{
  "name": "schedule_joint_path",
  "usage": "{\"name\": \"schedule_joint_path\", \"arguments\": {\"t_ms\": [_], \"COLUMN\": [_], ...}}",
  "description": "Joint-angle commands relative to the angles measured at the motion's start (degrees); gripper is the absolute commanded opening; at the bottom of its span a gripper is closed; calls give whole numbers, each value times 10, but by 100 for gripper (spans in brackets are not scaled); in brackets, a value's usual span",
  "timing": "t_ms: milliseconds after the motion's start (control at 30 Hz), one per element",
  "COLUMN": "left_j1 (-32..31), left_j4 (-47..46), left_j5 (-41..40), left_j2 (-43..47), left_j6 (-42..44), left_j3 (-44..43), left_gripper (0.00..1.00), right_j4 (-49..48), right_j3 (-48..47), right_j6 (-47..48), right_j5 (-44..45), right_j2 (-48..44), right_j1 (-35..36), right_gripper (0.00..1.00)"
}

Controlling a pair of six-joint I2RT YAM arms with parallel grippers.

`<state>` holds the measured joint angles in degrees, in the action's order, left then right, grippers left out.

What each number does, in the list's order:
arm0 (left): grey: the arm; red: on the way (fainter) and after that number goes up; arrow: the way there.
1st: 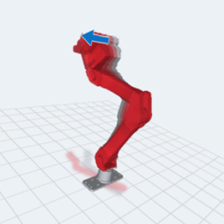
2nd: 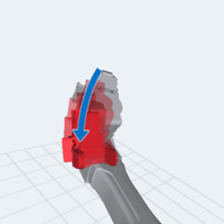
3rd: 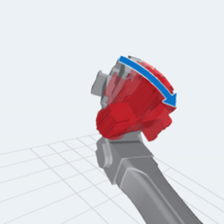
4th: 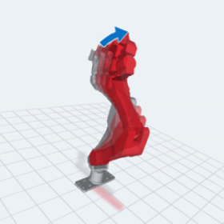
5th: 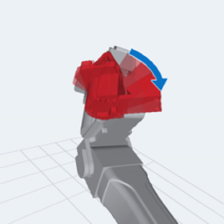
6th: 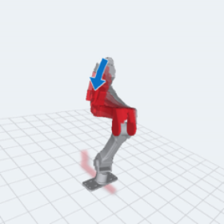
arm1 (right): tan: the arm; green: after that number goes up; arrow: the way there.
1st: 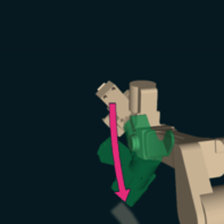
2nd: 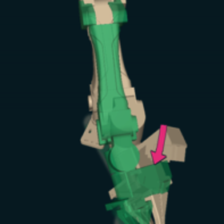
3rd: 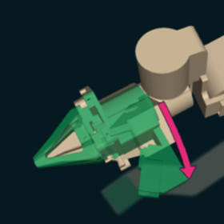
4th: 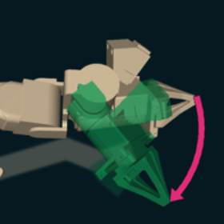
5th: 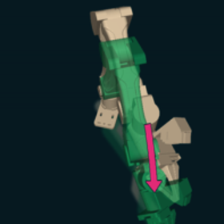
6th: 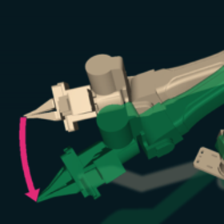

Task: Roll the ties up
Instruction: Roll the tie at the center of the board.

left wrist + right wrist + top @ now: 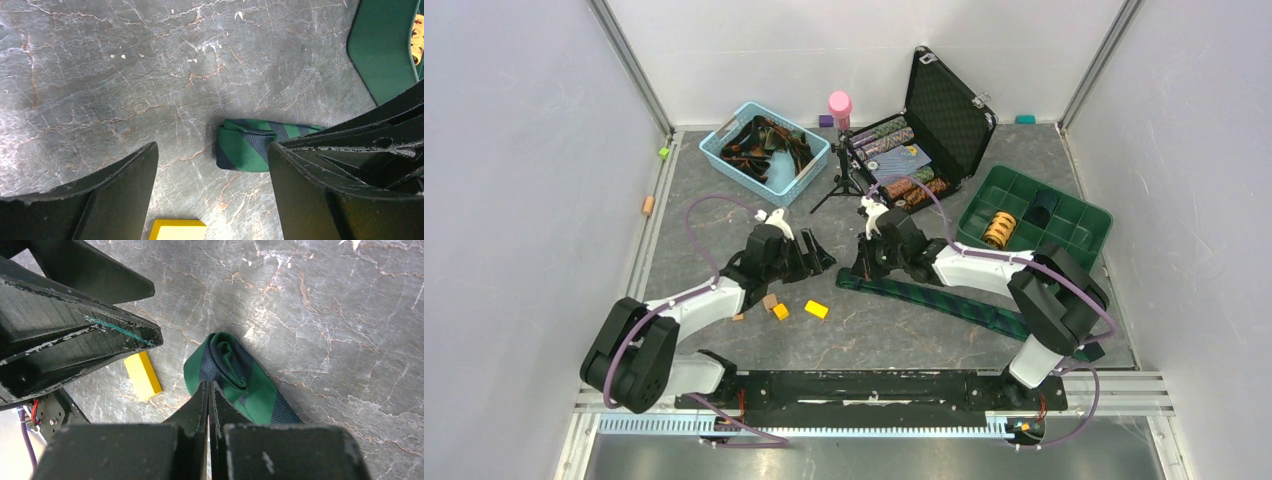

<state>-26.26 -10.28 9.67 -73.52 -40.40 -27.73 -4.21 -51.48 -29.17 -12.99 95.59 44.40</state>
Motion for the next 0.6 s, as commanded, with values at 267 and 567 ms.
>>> {"name": "schedule_joint_path", "arguments": {"t_ms": [267,567], "left_j1": [-16,-36], "left_j4": [-55,-102], "left_j5": [18,37], "left_j2": [-39,-78], "left_j6": [-16,-27], "left_j3": [0,5], "left_gripper": [86,84], "right_j4": [-11,-2], "right_j3": [16,30], "right_j6": [-10,-11], "right_j5": [29,39], "right_j2": [11,6], "right_j1": [-9,-11], "right_gripper": [0,0]}}
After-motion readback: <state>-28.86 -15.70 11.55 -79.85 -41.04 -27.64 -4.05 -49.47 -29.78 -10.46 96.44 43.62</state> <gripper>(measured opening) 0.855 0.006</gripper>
